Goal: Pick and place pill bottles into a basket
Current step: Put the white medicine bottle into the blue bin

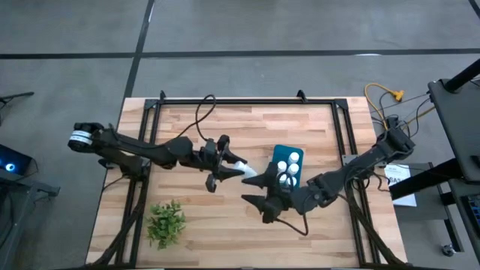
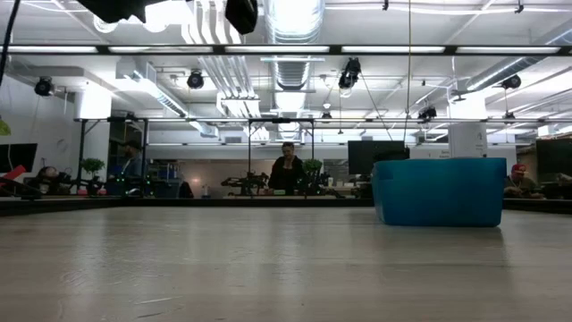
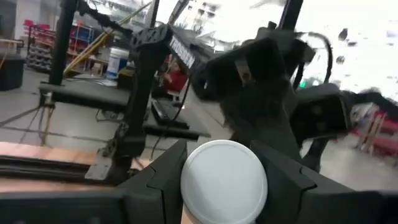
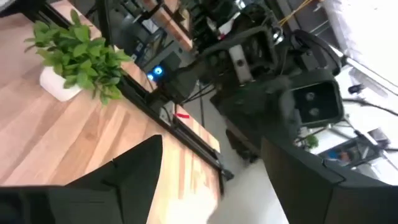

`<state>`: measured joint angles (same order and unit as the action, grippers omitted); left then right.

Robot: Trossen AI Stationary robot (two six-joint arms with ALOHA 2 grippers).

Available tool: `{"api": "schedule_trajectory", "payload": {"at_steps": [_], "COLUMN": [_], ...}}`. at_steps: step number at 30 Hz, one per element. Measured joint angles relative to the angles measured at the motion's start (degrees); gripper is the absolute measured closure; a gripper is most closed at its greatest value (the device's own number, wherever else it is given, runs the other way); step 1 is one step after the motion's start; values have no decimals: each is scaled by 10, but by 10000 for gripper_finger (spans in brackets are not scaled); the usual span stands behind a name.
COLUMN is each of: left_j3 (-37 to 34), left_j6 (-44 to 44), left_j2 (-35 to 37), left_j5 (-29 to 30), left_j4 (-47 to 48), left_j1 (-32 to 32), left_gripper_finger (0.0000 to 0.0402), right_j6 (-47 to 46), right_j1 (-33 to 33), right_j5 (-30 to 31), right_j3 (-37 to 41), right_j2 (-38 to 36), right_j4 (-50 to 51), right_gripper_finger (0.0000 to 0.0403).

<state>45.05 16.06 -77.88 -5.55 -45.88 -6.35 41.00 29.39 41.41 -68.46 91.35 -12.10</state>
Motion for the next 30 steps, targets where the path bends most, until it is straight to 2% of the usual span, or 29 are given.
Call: {"api": "schedule_trajectory", "payload": {"at_steps": [6, 10, 16, 20, 27, 30], "left_j3": [-2, -2, -2, -1, 1, 1], "left_j6": [-45, -60, -97, -135, -169, -169], "left_j2": [50, 79, 93, 91, 87, 87], "left_j5": [-3, -3, -3, -3, -3, -3], "left_j4": [108, 159, 181, 183, 187, 184], "left_j1": [-1, -1, -13, -20, -24, -24], "left_gripper_finger": [261, 261, 261, 261, 261, 261], "right_j6": [-30, -85, -202, -247, -319, -335], "right_j1": [5, 6, -6, -24, -57, -67], "right_j5": [1, 5, 9, 2, -97, -112], "right_j3": [-28, -42, -54, -56, -56, -55], "right_j2": [-4, -8, -13, -19, -19, -18], "right_j4": [61, 85, 117, 134, 150, 159], "right_gripper_finger": [138, 138, 138, 138, 138, 138]}}
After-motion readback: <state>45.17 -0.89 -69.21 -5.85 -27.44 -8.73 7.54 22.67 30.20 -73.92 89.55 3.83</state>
